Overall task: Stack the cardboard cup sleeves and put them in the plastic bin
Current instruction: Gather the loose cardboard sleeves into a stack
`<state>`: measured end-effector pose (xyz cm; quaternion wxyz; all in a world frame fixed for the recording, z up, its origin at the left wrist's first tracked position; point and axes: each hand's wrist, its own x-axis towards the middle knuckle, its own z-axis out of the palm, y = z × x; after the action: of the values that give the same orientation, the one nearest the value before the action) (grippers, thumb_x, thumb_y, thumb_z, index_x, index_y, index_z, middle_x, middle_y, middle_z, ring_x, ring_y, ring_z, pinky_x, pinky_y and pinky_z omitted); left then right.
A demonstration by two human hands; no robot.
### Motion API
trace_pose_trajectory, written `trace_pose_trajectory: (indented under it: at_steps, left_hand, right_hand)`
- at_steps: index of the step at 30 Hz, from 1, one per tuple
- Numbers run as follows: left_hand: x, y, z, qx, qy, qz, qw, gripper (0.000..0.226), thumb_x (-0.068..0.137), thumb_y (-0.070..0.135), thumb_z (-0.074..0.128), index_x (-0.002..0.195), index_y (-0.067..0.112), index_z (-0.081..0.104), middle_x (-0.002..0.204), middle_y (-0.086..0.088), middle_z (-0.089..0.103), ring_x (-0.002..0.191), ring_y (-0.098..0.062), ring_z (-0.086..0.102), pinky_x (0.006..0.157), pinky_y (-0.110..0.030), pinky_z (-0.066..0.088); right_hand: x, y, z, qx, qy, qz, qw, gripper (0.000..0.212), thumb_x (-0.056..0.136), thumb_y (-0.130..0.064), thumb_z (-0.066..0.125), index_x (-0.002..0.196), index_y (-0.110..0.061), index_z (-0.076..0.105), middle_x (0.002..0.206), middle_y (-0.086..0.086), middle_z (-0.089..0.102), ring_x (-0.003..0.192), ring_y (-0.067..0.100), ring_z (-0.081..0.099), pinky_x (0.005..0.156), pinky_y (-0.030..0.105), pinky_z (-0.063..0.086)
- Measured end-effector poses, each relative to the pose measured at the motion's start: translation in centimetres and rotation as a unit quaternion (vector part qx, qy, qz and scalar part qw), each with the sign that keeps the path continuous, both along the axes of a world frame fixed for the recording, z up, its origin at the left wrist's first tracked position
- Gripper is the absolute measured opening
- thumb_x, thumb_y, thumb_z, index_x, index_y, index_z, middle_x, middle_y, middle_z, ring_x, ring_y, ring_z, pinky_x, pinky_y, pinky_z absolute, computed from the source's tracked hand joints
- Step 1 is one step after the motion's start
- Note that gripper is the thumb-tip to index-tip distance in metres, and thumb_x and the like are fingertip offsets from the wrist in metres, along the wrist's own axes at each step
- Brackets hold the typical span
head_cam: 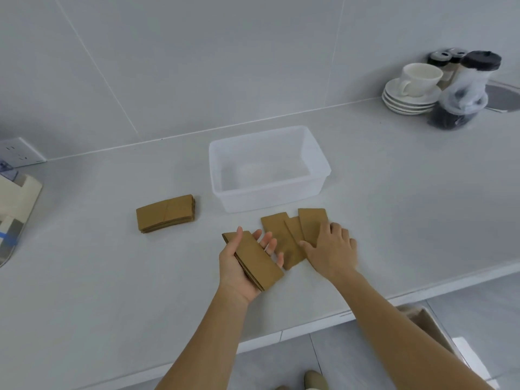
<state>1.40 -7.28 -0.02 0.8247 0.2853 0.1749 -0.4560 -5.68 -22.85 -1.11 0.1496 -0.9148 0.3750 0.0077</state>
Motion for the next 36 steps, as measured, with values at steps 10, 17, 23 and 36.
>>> trace_pose_trajectory:
  at_steps: [10, 17, 23, 36]
  left_hand:
    - [-0.4, 0.2, 0.6, -0.017, 0.0, 0.026, 1.0, 0.057, 0.057, 0.042, 0.079, 0.103, 0.012, 0.063, 0.092, -0.009, 0.073, 0.08, -0.023, 0.07, 0.079, -0.043, 0.054]
    - [-0.4, 0.6, 0.9, -0.04, -0.018, 0.038, 0.998, 0.063, 0.057, 0.046, 0.079, 0.107, 0.011, 0.064, 0.097, -0.011, 0.073, 0.083, -0.027, 0.07, 0.079, -0.045, 0.055]
    - [-0.3, 1.9, 1.1, -0.025, -0.058, 0.003, 0.998, 0.056, 0.062, 0.055, 0.07, 0.1, 0.015, 0.073, 0.102, -0.008, 0.074, 0.096, -0.027, 0.069, 0.076, -0.04, 0.057]
    - [-0.4, 3.4, -0.2, 0.034, -0.018, 0.045, 0.998, 0.061, 0.057, 0.048, 0.076, 0.107, 0.015, 0.065, 0.096, -0.002, 0.075, 0.089, -0.023, 0.071, 0.071, -0.04, 0.058]
  right_hand:
    - [0.5, -0.5, 4.3, 0.182, -0.076, -0.004, 0.98, 0.066, 0.077, -0.025, 0.058, 0.135, -0.015, 0.028, 0.122, 0.012, 0.05, 0.114, 0.031, 0.045, 0.097, 0.041, 0.036]
    - [1.2, 3.5, 7.6, 0.343, -0.175, 0.067, 0.92, 0.072, 0.071, -0.031, 0.066, 0.136, -0.025, 0.034, 0.122, 0.001, 0.049, 0.11, 0.02, 0.05, 0.093, 0.04, 0.048]
    - [1.3, 7.7, 6.9, 0.333, -0.161, 0.173, 0.913, 0.056, 0.079, -0.033, 0.061, 0.131, -0.025, 0.042, 0.126, 0.0, 0.048, 0.115, 0.016, 0.045, 0.096, 0.031, 0.04]
    - [1.6, 8.6, 5.4, 0.355, -0.046, 0.279, 0.891, 0.046, 0.08, -0.043, 0.059, 0.123, -0.028, 0.052, 0.116, -0.002, 0.049, 0.105, 0.014, 0.05, 0.086, 0.026, 0.043]
